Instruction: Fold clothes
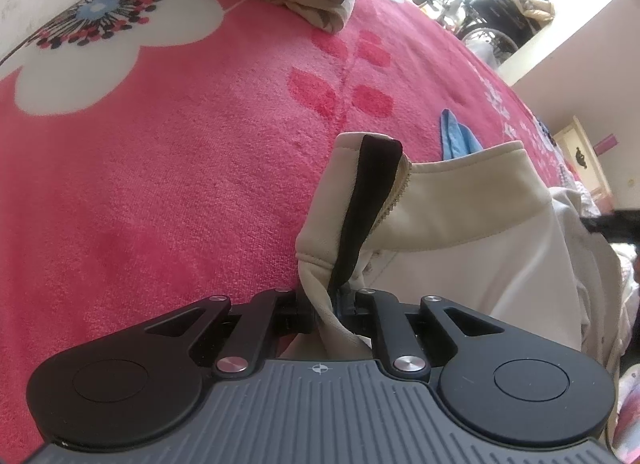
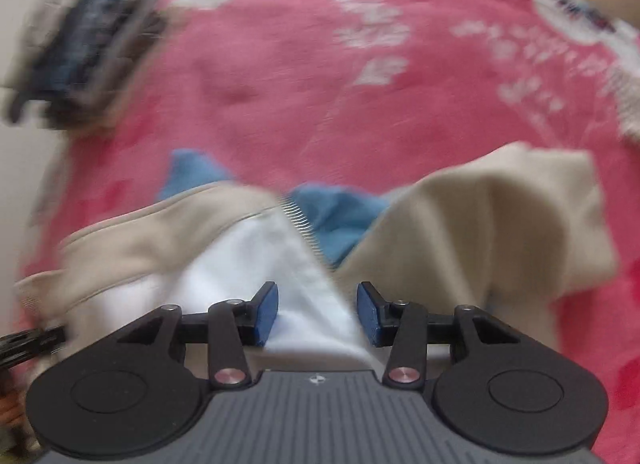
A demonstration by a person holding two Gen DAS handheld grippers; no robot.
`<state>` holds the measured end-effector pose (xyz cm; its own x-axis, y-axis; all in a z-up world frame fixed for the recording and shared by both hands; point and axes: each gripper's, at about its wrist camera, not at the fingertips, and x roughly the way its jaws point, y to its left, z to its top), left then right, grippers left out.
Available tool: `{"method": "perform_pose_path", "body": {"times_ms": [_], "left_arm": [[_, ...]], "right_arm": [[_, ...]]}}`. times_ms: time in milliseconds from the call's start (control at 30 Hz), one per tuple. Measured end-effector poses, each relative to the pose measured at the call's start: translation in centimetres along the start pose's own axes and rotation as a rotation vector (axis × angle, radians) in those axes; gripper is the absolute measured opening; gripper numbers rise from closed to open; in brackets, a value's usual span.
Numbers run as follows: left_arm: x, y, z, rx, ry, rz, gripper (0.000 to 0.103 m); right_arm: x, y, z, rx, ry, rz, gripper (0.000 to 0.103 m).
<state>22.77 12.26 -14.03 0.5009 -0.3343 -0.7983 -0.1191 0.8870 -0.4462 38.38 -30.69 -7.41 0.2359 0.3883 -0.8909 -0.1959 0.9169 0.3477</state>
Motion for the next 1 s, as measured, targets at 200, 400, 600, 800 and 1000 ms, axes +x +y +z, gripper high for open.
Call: {"method": "perform_pose_path", "body": {"times_ms": [200,400,600,800,1000], "left_arm": [[0.0,-0.2,-0.1,0.009,-0.003,0.009,0.011],[0.1,-0.3,-0.1,0.019,-0.008,0.012,0.011],[0.2,-0.4,-0.2,0.039,-0.019,0.016,0.011],[-0.2,-1.3,-0.7,0.074,-0.075,0.055,0.006],[-3.3,-3.9,-1.9,0.164,-0.263,0.136,0.004]], "right_arm": [[-1.4,2.2,-2.2,-0.119,0.092,0.200,0.051],[-0.6,2.6,-0.8,-0.105,-0.023,0.135,0.050],[1.9,3.2,-0.5,-0.085,-0.035,0.082,0.050],[0.4,6.3,-2.7,-0.184,-0.125,-0.020,0.008],[-5.2,12.1,-8.4,-0.237,-0.397,-0.194,0.004]]}}
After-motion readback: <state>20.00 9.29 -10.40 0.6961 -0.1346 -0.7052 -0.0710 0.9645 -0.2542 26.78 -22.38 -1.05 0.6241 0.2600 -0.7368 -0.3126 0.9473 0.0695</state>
